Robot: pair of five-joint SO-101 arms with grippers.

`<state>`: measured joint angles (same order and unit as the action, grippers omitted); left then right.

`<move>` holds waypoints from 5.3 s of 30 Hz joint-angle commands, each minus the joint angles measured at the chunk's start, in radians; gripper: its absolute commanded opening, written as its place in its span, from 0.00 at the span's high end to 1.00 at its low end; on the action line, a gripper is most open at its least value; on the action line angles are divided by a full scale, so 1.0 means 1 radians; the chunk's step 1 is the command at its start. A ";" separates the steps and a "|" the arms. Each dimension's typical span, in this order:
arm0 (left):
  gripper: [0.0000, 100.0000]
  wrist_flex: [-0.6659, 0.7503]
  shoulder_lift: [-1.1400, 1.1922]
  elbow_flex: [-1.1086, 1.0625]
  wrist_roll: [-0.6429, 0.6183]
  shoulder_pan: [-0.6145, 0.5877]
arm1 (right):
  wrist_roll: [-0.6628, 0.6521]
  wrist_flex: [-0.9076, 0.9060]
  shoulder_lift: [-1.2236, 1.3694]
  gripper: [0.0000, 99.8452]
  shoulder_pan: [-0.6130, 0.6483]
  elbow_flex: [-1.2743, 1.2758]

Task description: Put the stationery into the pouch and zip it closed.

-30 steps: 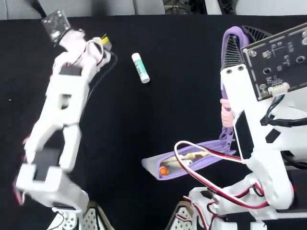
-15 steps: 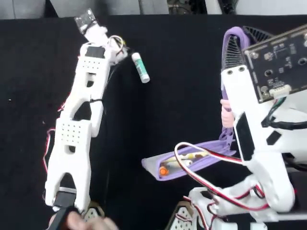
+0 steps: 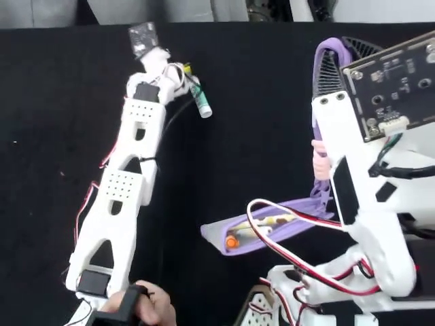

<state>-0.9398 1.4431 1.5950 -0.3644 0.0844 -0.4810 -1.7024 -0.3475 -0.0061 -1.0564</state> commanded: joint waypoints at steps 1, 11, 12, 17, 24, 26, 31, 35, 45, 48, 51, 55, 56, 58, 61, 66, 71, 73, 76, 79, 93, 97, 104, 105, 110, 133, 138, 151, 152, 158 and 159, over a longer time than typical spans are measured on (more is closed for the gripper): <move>0.80 0.014 -0.006 0.070 0.080 0.008 | -0.009 -0.003 -0.004 0.99 0.008 -0.035; 0.80 0.012 0.008 0.062 0.199 0.041 | -0.009 -0.002 -0.004 0.99 0.008 -0.035; 0.80 0.012 0.020 0.064 0.222 0.038 | -0.009 -0.002 -0.004 0.99 0.008 -0.035; 0.80 0.011 0.066 0.065 0.304 -0.015 | -0.009 -0.002 -0.004 0.99 0.008 -0.035; 0.80 -0.152 0.035 0.071 0.423 -0.116 | -0.009 0.000 -0.004 0.99 0.008 -0.035; 0.80 -0.209 -0.005 0.071 0.451 -0.145 | -0.009 0.000 -0.004 0.99 0.008 -0.035; 0.80 -0.227 -0.103 0.071 0.368 -0.179 | -0.009 0.000 -0.004 0.99 0.008 -0.035; 0.80 -0.232 -0.207 0.071 0.140 -0.128 | -0.009 0.000 -0.004 0.99 0.008 -0.036; 0.80 -0.328 -0.236 0.067 0.166 0.031 | -0.009 0.000 -0.004 0.99 0.008 -0.036; 0.80 -0.370 -0.207 0.062 0.293 0.031 | -0.009 0.000 -0.004 0.99 0.008 -0.036; 0.80 -0.460 -0.163 0.071 0.381 0.045 | -0.009 0.000 -0.004 0.99 0.008 -0.036; 0.80 -0.526 -0.137 0.071 0.414 0.062 | -0.009 0.000 -0.004 0.99 0.008 -0.036; 0.80 -0.543 -0.137 0.070 0.410 0.065 | -0.009 0.000 -0.004 0.99 0.008 -0.036; 0.80 -0.563 -0.135 0.067 0.410 0.076 | -0.009 0.000 -0.004 0.99 0.008 -0.036; 0.80 -0.565 -0.135 0.067 0.410 0.077 | -0.009 0.000 -0.004 0.99 0.008 -0.036; 0.80 -0.566 -0.133 0.062 0.414 0.021 | -0.009 0.000 -0.004 0.99 0.008 -0.036; 0.80 -0.537 -0.109 0.068 0.416 -0.093 | -0.009 0.000 -0.004 0.99 0.008 -0.036; 0.80 -0.520 -0.095 0.067 0.416 -0.117 | -0.009 0.000 -0.004 0.99 0.008 -0.036; 0.80 -0.512 -0.069 0.070 0.405 -0.111 | -0.009 0.000 -0.004 0.99 0.008 -0.036; 0.80 -0.512 -0.061 0.071 0.321 -0.051 | -0.009 0.000 -0.004 0.99 0.008 -0.036; 0.80 -0.512 -0.060 0.071 0.091 0.096 | -0.009 0.005 -0.097 0.99 -0.146 -0.028; 0.80 -0.512 -0.060 0.071 -0.064 0.108 | -0.009 0.003 -0.096 0.99 -0.146 -0.028; 0.80 -0.568 -0.051 0.062 -0.417 0.131 | -0.009 -0.002 -0.104 0.99 -0.149 -0.036; 0.80 -0.586 -0.051 0.062 -0.460 0.134 | -0.009 -0.002 -0.104 0.99 -0.149 -0.031; 0.80 -0.651 -0.038 0.064 -0.474 0.156 | -0.009 0.000 -0.102 0.99 -0.149 -0.028; 0.80 -0.098 -0.118 0.064 -0.278 -0.019 | -0.009 0.000 -0.101 0.99 -0.146 -0.027; 0.80 -0.064 -0.028 0.071 -0.175 -0.010 | -0.009 0.000 -0.101 0.99 -0.146 -0.027; 0.80 -0.695 -0.308 0.070 0.031 0.097 | -0.009 0.000 -0.097 0.99 -0.144 -0.027; 0.80 -0.729 -0.338 0.068 0.031 0.127 | -0.008 0.000 -0.097 0.99 -0.144 -0.027; 0.83 -0.753 -0.319 0.061 -0.043 0.282 | -0.006 0.000 -0.099 0.99 -0.144 -0.027; 0.85 -0.724 -0.288 0.065 -0.078 0.298 | -0.005 0.000 -0.099 0.99 -0.144 -0.027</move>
<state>-1.6978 1.1669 1.6502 -0.3521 0.3023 -0.4810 -1.7024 -0.4473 -0.1442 -1.0671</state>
